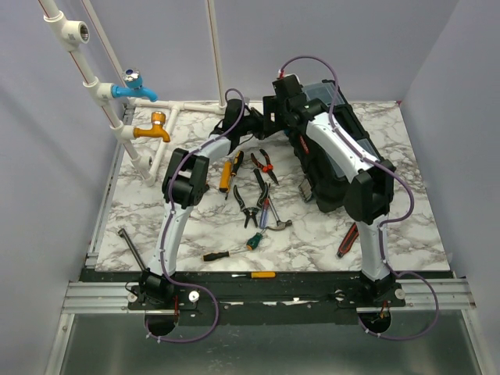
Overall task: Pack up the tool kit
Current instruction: Open the toolbox at the center of the board.
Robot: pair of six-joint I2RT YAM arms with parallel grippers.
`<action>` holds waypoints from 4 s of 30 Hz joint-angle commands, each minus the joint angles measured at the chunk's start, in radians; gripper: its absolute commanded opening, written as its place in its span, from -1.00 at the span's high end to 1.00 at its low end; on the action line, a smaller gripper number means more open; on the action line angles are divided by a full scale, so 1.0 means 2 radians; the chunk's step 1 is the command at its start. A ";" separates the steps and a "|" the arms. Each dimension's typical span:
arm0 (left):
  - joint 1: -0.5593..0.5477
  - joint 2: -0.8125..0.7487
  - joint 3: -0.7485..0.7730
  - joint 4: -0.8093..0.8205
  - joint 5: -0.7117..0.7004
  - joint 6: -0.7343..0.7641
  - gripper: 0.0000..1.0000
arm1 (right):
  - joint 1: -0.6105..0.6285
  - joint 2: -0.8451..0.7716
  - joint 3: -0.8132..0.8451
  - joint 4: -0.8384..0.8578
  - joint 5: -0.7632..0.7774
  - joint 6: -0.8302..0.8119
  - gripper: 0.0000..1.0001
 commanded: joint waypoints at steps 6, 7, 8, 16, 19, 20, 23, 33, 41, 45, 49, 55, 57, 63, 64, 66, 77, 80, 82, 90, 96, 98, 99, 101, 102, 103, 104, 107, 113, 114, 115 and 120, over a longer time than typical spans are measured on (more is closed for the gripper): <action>-0.003 -0.019 -0.001 0.170 0.020 -0.048 1.00 | -0.004 0.024 0.062 -0.011 0.019 -0.005 -0.82; -0.003 -0.021 -0.003 0.167 0.018 -0.044 1.00 | -0.003 0.027 0.071 -0.012 0.025 -0.006 -0.83; -0.004 -0.022 -0.006 0.166 0.018 -0.042 1.00 | -0.003 0.030 0.078 -0.012 0.030 -0.011 -0.83; -0.002 -0.030 -0.025 0.158 0.024 -0.037 1.00 | -0.004 0.038 0.111 -0.023 0.039 -0.024 -0.85; 0.005 -0.083 -0.082 0.130 0.006 0.009 1.00 | -0.004 0.031 0.101 -0.020 0.040 -0.025 -0.85; 0.010 -0.112 -0.113 0.115 -0.008 0.032 1.00 | -0.004 0.027 0.097 -0.018 0.039 -0.026 -0.85; 0.030 -0.208 -0.235 0.115 -0.072 0.053 1.00 | -0.005 0.013 0.087 -0.014 0.036 -0.025 -0.86; 0.038 -0.378 -0.382 0.034 -0.164 0.148 1.00 | -0.013 -0.070 0.001 -0.019 0.038 -0.021 -0.92; -0.020 -0.380 -0.376 0.018 -0.138 0.174 -0.43 | -0.083 -0.154 -0.060 -0.045 0.042 -0.034 -0.98; -0.033 -0.412 -0.405 0.028 -0.142 0.183 -0.74 | -0.139 -0.163 -0.073 -0.053 0.024 -0.039 -0.91; -0.044 -0.459 -0.440 0.018 -0.155 0.210 -0.77 | -0.177 -0.146 -0.079 -0.069 0.035 -0.049 -0.88; -0.055 -0.503 -0.495 0.010 -0.156 0.236 -0.77 | -0.233 -0.110 -0.094 -0.073 -0.011 -0.055 -0.84; -0.056 -0.507 -0.508 0.010 -0.149 0.238 -0.77 | -0.247 -0.104 -0.104 -0.065 -0.070 -0.055 -0.84; -0.056 -0.531 -0.542 -0.004 -0.145 0.260 -0.76 | -0.257 -0.119 -0.154 -0.032 -0.131 -0.049 -0.84; -0.056 -0.537 -0.550 -0.002 -0.145 0.261 -0.76 | -0.259 -0.118 -0.157 -0.033 -0.131 -0.048 -0.81; -0.057 -0.549 -0.567 0.004 -0.145 0.261 -0.76 | -0.260 -0.118 -0.169 -0.037 -0.128 -0.046 -0.72; -0.048 -0.641 -0.642 0.008 -0.189 0.277 -0.75 | -0.261 -0.127 -0.248 0.036 -0.226 0.019 0.13; -0.039 -0.638 -0.639 0.004 -0.179 0.278 -0.75 | -0.260 -0.139 -0.265 0.079 -0.250 0.053 0.43; -0.033 -0.636 -0.640 0.008 -0.173 0.277 -0.75 | -0.260 -0.150 -0.280 0.112 -0.274 0.074 0.61; -0.022 -0.622 -0.611 0.003 -0.158 0.286 -0.75 | -0.261 -0.188 -0.330 0.198 -0.346 0.140 0.87; -0.021 -0.588 -0.571 -0.004 -0.135 0.290 -0.75 | -0.274 -0.203 -0.336 0.209 -0.355 0.156 0.89; -0.021 -0.575 -0.557 -0.005 -0.129 0.289 -0.75 | -0.282 -0.205 -0.344 0.220 -0.372 0.164 0.90; -0.021 -0.570 -0.552 -0.005 -0.126 0.288 -0.74 | -0.287 -0.206 -0.350 0.227 -0.381 0.170 0.91; -0.021 -0.561 -0.541 -0.005 -0.124 0.287 -0.75 | -0.296 -0.208 -0.360 0.241 -0.399 0.177 0.92; -0.022 -0.555 -0.536 -0.006 -0.125 0.286 -0.75 | -0.301 -0.207 -0.366 0.247 -0.408 0.181 0.93; -0.021 -0.551 -0.529 -0.006 -0.124 0.285 -0.74 | -0.306 -0.207 -0.372 0.255 -0.419 0.185 0.94; -0.021 -0.544 -0.522 -0.005 -0.123 0.284 -0.74 | -0.310 -0.207 -0.378 0.263 -0.428 0.190 0.94; -0.021 -0.519 -0.491 -0.009 -0.119 0.280 -0.75 | -0.321 -0.204 -0.398 0.297 -0.467 0.209 0.97; -0.021 -0.441 -0.407 -0.026 -0.096 0.258 -0.74 | -0.324 -0.196 -0.399 0.316 -0.501 0.216 0.97; -0.021 -0.431 -0.396 -0.028 -0.092 0.252 -0.73 | -0.324 -0.197 -0.394 0.306 -0.497 0.206 0.87; -0.021 -0.423 -0.389 -0.027 -0.089 0.248 -0.73 | -0.324 -0.199 -0.385 0.290 -0.490 0.192 0.63; -0.021 -0.424 -0.384 -0.038 -0.100 0.258 -0.72 | -0.311 -0.201 -0.309 0.150 -0.370 0.080 -0.36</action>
